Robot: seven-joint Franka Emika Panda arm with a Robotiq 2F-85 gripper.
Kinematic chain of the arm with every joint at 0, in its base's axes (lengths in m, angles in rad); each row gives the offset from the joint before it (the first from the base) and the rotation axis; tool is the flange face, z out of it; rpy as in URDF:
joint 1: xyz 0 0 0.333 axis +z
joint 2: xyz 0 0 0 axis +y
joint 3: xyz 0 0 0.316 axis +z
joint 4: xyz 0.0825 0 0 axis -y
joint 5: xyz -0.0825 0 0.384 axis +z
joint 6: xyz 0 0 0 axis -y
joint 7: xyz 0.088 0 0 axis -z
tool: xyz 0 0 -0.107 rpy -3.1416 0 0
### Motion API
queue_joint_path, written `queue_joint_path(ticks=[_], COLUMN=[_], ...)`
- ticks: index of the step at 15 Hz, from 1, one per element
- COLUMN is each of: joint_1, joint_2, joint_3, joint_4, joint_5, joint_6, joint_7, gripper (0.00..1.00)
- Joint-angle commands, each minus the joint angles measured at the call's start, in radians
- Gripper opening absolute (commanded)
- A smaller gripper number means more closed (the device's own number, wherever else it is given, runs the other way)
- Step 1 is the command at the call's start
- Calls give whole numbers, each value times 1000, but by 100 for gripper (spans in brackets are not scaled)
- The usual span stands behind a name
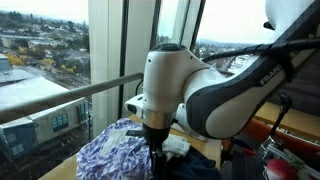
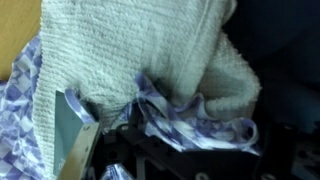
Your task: Put the clothes on the table into the white basket
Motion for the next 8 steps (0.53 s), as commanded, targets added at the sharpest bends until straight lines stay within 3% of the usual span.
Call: queue_joint_path(ticks=[1,3,4,6,8], joint_1=[-1,-10,-18,-26,-36], joint_2=[86,114,118,113,83], joint_3=[-28,-30,-27,-25,-22], joint_4=[48,59,53,47,31], joint_5=[-36,-30,-26,-24,-21], joint_6=[21,19,22,19,17], joint_7=[-27,-39,-51,-64,-73], gripper=[100,98,74,70,56])
